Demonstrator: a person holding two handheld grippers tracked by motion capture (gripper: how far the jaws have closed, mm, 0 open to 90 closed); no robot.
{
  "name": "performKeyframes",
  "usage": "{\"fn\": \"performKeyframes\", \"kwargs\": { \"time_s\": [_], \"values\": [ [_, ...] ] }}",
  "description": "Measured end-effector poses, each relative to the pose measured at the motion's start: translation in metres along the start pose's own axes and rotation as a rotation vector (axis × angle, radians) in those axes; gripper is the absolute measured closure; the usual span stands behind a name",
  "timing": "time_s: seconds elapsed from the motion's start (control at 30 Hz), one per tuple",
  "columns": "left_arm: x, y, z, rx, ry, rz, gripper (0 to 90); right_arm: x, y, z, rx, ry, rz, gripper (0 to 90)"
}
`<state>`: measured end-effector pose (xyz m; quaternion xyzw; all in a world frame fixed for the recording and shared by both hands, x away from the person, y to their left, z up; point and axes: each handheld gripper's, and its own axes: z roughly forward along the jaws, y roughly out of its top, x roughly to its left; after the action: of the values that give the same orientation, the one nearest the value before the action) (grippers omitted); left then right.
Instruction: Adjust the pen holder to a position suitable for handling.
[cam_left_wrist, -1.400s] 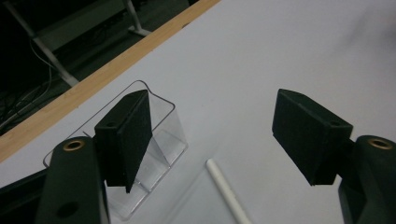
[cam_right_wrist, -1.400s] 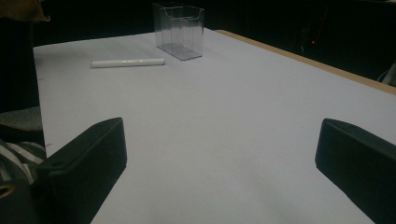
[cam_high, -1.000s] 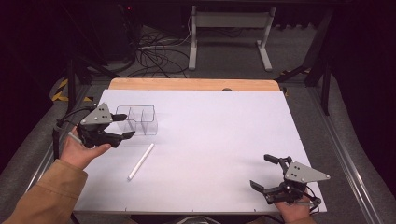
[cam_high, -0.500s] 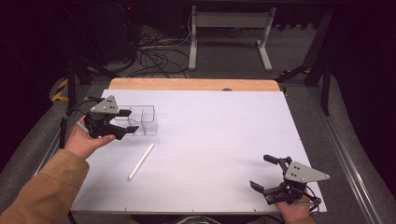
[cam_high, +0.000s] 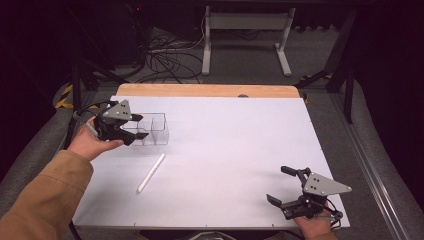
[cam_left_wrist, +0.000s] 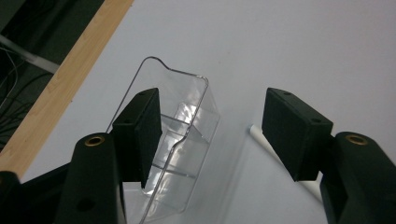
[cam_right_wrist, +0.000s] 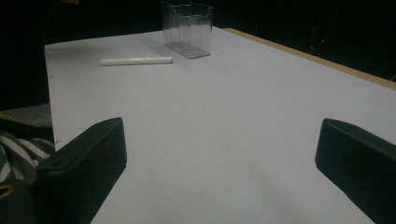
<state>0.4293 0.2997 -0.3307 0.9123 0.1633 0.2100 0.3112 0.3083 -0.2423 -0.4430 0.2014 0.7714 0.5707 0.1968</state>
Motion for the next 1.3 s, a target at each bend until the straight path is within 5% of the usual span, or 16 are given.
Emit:
{"fn": "performKeyframes", "kwargs": {
  "time_s": [0.17,0.97,1.3],
  "values": [
    [0.005,0.004,0.009,0.082,-0.003,0.054,40.6,0.000,0.000,-0.001,0.002,0.003,0.003,2.6],
    [0.019,0.007,0.044,0.263,-0.013,0.125,46.5,0.001,-0.001,0.000,0.002,0.016,0.001,2.6],
    [0.021,0.010,0.057,0.360,-0.030,0.157,55.6,0.001,-0.001,0.001,0.002,0.021,-0.001,2.6]
  ]
}}
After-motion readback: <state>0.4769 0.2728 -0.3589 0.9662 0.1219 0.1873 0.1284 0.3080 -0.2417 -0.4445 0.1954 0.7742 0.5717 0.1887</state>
